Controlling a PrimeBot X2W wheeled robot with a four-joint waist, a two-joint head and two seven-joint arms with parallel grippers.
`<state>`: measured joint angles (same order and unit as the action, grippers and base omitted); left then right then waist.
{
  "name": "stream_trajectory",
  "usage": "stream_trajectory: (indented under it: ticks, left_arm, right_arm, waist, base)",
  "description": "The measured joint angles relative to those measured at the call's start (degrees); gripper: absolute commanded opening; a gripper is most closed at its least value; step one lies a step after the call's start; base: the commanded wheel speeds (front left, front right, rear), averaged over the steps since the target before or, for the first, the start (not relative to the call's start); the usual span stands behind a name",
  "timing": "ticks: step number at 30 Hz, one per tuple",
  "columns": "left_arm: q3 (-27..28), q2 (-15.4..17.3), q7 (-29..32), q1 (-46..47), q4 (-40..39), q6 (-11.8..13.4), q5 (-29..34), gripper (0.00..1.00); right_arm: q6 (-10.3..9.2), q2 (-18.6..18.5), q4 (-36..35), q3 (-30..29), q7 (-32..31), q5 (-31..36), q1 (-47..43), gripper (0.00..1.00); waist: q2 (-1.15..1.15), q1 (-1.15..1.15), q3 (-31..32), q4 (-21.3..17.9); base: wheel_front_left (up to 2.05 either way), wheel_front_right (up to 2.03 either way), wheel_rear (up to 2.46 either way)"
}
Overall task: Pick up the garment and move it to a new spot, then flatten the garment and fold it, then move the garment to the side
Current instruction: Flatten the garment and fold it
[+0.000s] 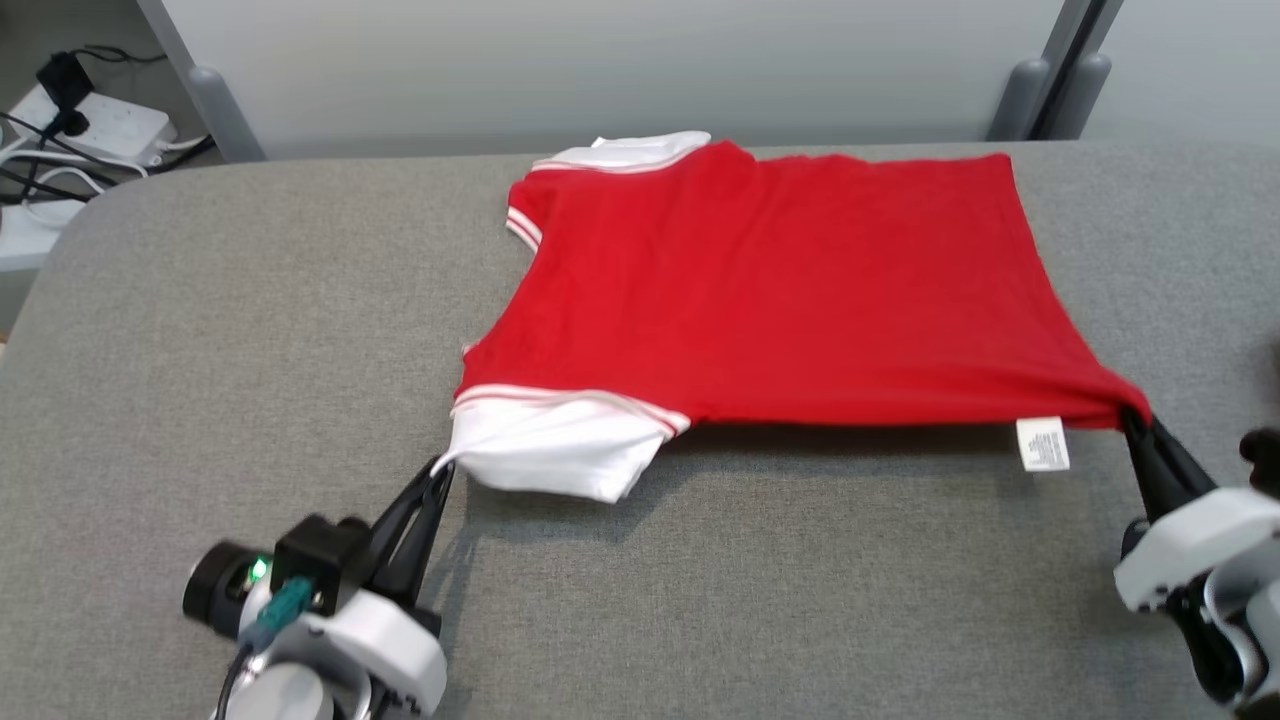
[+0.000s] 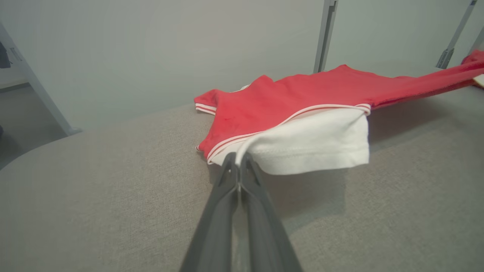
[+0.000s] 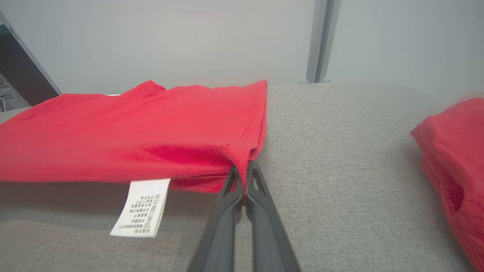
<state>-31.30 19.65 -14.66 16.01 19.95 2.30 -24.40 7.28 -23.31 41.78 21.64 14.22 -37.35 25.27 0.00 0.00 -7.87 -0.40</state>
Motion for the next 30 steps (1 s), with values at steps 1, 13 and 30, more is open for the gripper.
stream_trajectory:
  ticks: [1, 13, 30]
  left_arm:
    - [0.26, 0.23, 0.00, -1.52, -1.12, 0.70, -0.35, 0.00]
    - [1.53, 1.93, 3.76, -16.71, -14.63, 7.01, -4.05, 0.00]
    - [-4.88, 4.60, 14.36, -19.18, -17.06, 6.30, -3.82, 0.00]
  right_arm:
    - [0.01, 0.22, -1.72, -1.36, 0.00, 1.13, -1.82, 0.00]
    - [0.04, 3.09, -10.96, -10.98, 0.01, 10.03, -17.51, 0.00]
    - [0.04, 4.77, -8.86, -15.12, 0.00, 12.26, -20.56, 0.00]
  waist:
    - [0.00, 0.00, 0.38, 0.04]
    - [0.00, 0.00, 2.86, -0.26]
    - [0.00, 0.00, 2.05, 1.28]
  base:
    - [0.00, 0.00, 0.00]
    - [0.00, 0.00, 0.00]
    - [0.00, 0.00, 0.00]
